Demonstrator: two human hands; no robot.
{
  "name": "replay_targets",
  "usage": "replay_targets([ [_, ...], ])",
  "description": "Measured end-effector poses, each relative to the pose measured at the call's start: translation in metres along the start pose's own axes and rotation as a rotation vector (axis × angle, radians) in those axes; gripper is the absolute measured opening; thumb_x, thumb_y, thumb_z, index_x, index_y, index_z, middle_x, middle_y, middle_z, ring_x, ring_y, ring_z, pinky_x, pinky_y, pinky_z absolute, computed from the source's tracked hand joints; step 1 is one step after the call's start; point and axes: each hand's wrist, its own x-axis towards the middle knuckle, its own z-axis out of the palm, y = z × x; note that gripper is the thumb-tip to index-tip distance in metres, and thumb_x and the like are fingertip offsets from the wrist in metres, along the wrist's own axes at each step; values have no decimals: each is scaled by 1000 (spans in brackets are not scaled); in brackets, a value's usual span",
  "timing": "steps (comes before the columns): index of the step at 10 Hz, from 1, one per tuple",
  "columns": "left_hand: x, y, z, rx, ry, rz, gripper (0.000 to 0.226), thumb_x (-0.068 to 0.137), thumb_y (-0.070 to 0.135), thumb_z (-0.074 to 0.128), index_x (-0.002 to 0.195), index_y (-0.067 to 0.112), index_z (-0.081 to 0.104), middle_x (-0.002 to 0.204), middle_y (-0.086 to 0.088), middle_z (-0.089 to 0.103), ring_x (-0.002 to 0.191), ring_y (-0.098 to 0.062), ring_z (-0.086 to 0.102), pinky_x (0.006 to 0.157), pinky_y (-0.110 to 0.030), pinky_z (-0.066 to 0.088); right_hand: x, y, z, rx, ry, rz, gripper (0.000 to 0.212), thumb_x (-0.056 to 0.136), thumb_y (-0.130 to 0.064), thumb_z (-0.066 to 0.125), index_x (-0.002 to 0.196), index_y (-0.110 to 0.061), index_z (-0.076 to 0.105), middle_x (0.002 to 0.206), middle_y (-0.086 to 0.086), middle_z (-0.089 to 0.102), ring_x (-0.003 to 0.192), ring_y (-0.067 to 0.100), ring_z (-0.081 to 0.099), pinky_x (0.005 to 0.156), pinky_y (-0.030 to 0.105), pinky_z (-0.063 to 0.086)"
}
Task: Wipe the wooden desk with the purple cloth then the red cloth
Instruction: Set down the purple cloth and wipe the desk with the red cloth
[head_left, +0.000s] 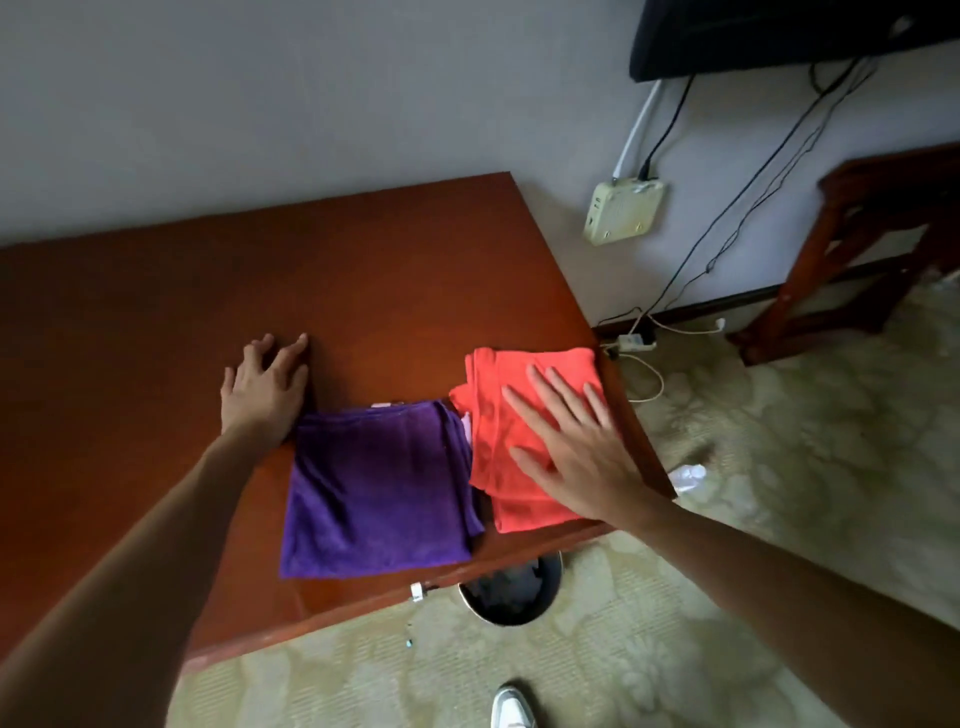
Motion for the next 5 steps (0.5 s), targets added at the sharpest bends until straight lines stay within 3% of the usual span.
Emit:
replay_targets([
  [1,-2,16,-15,38,-50,-87,41,100,34,46,140,28,54,139,-16,42,131,-39,43,107,-53,37,-14,-4,-1,-21,-22,22,69,100,-66,30,162,-39,13,172,-1,5,158,16,2,125,53,14],
  [3,-22,54,-31,-40,-87,-80,37,96,27,49,131,19,60,131,-19,50,127,-39,47,106,-51,41,-2,-5,-18,35,-205,74,74,95,-69,22,162,-37,16,172,3,7,158,22,6,125,55,11],
  [4,-83,86,-39,-90,-99,45,40,92,26,45,122,9,64,120,-23,55,114,-43,53,97,-51,46,3,-20,-47,170,-335,172,73,96,-55,43,160,-25,26,170,9,14,157,28,14,125,49,16],
  [5,-144,102,-37,-183,-67,155,41,88,30,43,114,8,65,114,-19,57,105,-38,57,89,-45,48,-9,-41,-73,316,-317,332,51,97,-35,59,143,-13,53,150,11,48,140,30,42,112,41,37],
])
